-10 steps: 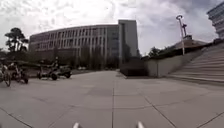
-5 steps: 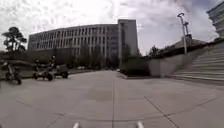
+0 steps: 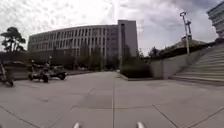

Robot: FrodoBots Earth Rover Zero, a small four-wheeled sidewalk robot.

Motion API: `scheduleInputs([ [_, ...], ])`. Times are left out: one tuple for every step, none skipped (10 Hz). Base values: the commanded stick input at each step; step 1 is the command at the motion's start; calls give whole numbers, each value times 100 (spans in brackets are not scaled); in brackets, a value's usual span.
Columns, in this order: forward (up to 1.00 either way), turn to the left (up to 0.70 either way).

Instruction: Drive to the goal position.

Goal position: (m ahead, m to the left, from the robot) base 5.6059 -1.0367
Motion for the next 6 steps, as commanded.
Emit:
scheduleInputs([
  [70, 0],
  [70, 0],
  [70, 0],
  [70, 0],
  [70, 2],
  [70, 9],
])
